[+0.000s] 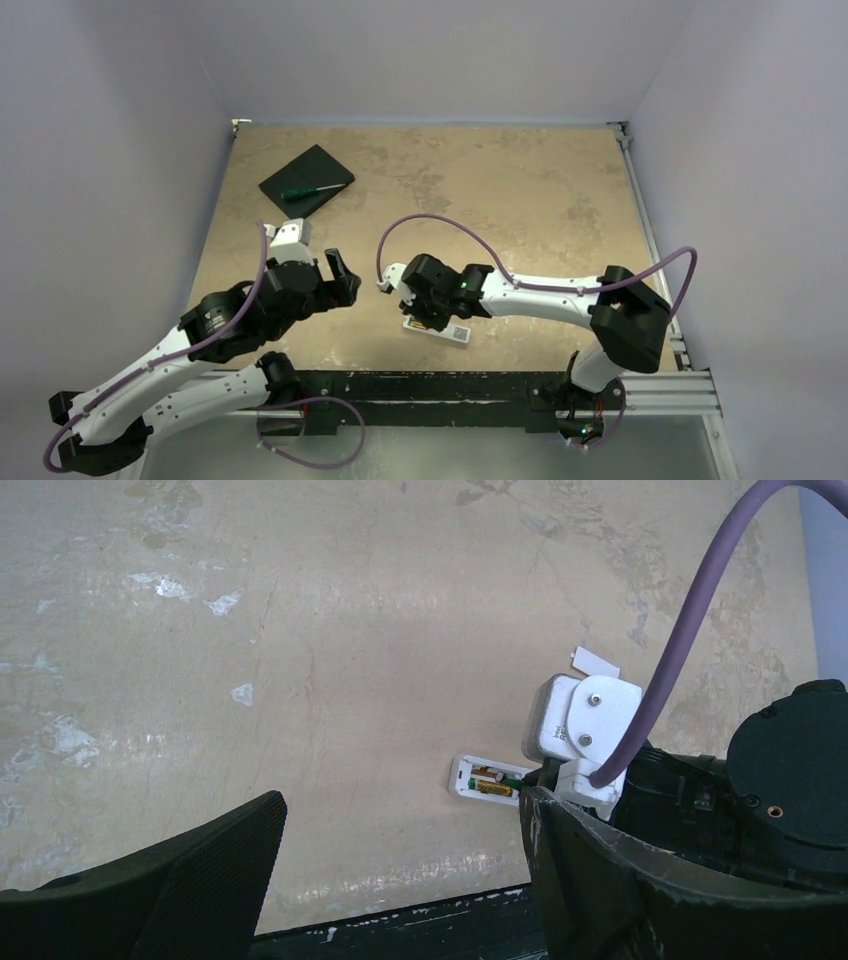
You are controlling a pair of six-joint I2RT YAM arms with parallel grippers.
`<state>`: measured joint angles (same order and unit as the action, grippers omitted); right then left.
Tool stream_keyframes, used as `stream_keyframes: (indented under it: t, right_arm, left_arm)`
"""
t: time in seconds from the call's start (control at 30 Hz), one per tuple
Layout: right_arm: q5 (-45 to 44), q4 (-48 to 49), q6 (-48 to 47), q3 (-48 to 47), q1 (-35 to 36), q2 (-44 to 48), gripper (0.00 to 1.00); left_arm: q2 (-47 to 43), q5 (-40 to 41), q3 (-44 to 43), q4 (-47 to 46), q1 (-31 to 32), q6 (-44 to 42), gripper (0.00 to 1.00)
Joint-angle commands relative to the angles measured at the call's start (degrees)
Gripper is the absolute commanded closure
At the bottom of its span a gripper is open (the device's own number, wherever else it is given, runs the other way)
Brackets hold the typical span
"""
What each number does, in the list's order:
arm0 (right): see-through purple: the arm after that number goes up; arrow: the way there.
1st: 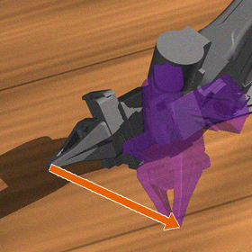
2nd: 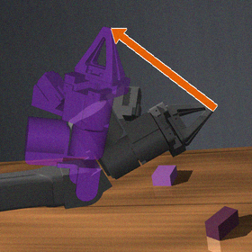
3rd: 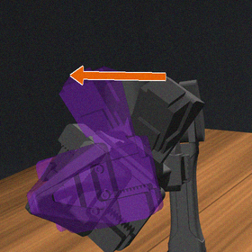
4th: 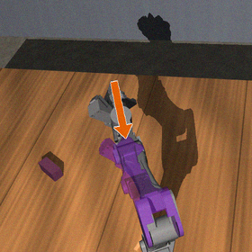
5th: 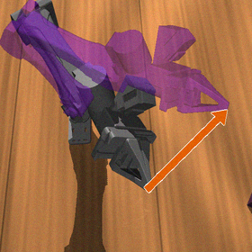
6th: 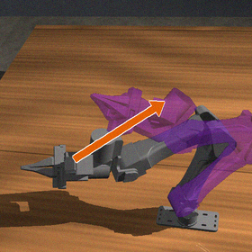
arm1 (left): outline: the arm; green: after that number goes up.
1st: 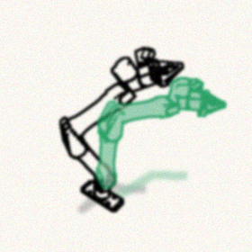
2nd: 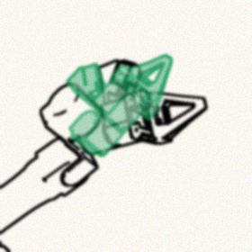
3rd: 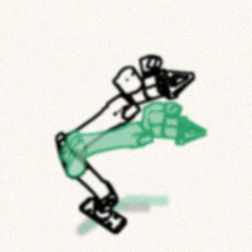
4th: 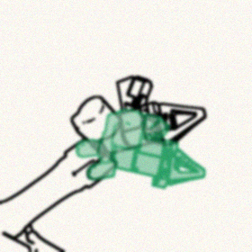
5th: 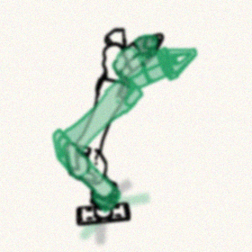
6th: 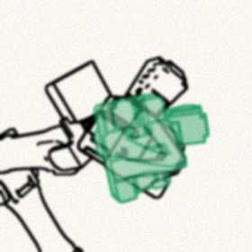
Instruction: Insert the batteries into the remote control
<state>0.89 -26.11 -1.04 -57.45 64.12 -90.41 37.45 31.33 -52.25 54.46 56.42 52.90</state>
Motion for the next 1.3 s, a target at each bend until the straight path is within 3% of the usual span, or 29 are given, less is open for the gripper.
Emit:
stream_keyframes:
  t: [0.0, 0.97, 1.27]
  right_arm:
    - [-0.7, 1.04, 0.59, -2.88, 0.39, -0.52, 0.9]
    - [-2.62, -0.31, 0.6, -2.89, 0.52, -2.72, 0.8]
    - [-2.21, -0.2, 0.58, -2.62, 0.75, -3.06, 0.72]
  left_arm:
    - [-0.86, 0.86, 0.45, -0.03, 0.2, -0.04, 0.13]
    - [-0.94, 0.71, 1.18, -0.51, 0.24, 0.1, 0.12]
    - [-0.36, 0.32, 0.97, -0.88, 0.22, 0.01, 0.12]
